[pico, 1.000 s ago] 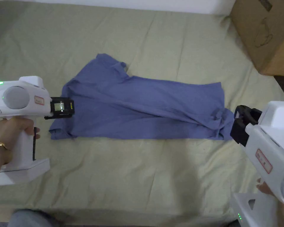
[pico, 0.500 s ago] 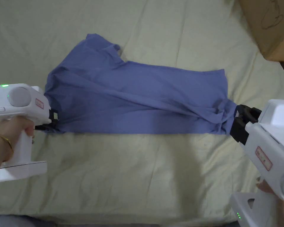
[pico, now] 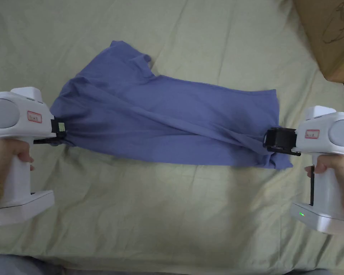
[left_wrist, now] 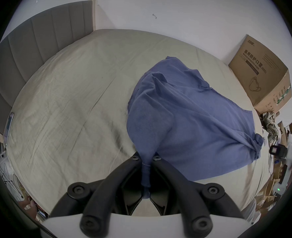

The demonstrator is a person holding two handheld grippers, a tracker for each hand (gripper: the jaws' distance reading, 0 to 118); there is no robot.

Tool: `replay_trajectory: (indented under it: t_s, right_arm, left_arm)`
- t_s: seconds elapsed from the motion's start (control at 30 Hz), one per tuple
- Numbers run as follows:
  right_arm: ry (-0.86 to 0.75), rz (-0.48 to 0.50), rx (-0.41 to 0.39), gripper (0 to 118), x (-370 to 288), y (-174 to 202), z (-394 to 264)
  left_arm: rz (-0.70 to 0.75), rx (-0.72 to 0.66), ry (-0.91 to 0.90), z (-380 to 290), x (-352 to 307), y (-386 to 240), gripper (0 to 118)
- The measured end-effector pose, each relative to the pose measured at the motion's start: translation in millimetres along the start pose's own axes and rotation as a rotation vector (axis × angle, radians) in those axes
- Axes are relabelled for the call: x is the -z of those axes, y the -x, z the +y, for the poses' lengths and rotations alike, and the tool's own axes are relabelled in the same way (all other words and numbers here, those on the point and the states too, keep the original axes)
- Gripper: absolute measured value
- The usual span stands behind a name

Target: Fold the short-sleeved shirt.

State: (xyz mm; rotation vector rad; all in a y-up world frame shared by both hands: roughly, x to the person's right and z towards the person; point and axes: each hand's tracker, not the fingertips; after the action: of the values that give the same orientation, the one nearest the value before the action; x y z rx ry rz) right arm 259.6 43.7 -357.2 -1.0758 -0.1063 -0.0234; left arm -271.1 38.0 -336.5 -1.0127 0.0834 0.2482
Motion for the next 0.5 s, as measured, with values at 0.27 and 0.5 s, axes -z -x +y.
replay_trajectory:
  t_s: [0.27, 0.5]
  right_arm:
    - [0.129, -0.122, 0.030, 82, 60, -5, -8]
    - [0.142, -0.006, 0.070, 10, 53, -1, -1]
  left_arm:
    - [0.037, -0.011, 0.027, -3, 14, 1, 3]
    - [0.055, -0.050, 0.064, -6, 17, 6, 2]
